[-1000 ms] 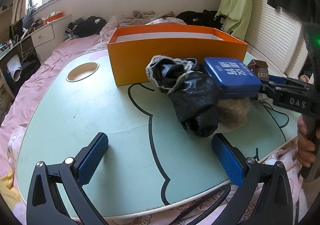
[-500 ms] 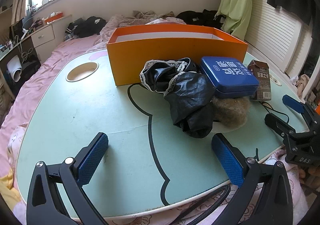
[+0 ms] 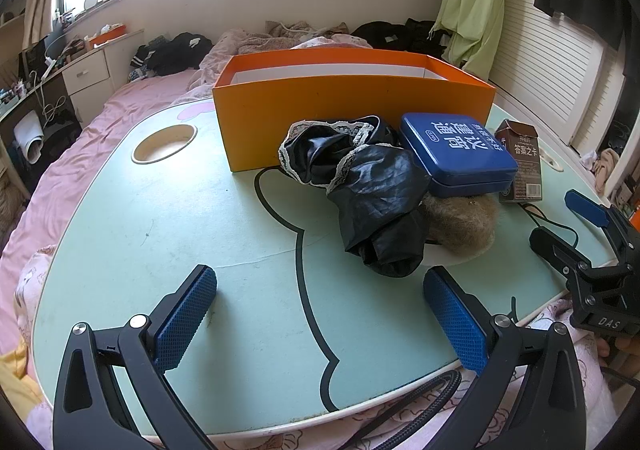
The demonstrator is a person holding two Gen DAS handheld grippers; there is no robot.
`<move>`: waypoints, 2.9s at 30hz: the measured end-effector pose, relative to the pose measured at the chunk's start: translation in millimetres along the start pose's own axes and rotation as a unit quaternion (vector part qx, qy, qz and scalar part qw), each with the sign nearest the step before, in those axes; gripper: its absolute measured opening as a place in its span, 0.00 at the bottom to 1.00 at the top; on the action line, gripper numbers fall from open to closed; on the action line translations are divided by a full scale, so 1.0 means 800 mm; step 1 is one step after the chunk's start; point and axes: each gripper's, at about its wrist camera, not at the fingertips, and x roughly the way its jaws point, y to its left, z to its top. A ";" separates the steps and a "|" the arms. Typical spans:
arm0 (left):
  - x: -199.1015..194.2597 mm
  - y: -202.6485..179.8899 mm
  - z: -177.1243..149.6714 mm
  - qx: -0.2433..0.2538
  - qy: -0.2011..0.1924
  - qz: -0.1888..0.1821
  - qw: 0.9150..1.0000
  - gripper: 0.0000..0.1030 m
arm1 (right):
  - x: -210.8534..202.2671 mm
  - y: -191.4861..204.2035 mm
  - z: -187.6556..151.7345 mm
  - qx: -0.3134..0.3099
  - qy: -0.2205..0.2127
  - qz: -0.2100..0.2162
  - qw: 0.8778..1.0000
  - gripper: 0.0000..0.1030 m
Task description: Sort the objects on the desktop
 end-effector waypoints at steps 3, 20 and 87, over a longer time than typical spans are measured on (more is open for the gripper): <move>-0.001 0.000 0.000 0.000 0.000 0.000 1.000 1.00 | -0.001 0.000 0.000 0.000 0.000 0.000 1.000 1.00; -0.023 0.013 0.012 -0.011 0.012 -0.051 0.999 1.00 | -0.007 0.006 0.003 0.001 -0.001 0.000 1.000 1.00; 0.168 -0.079 0.213 -0.081 0.278 -0.090 0.953 0.41 | -0.015 0.018 0.009 0.001 -0.004 0.002 1.000 0.99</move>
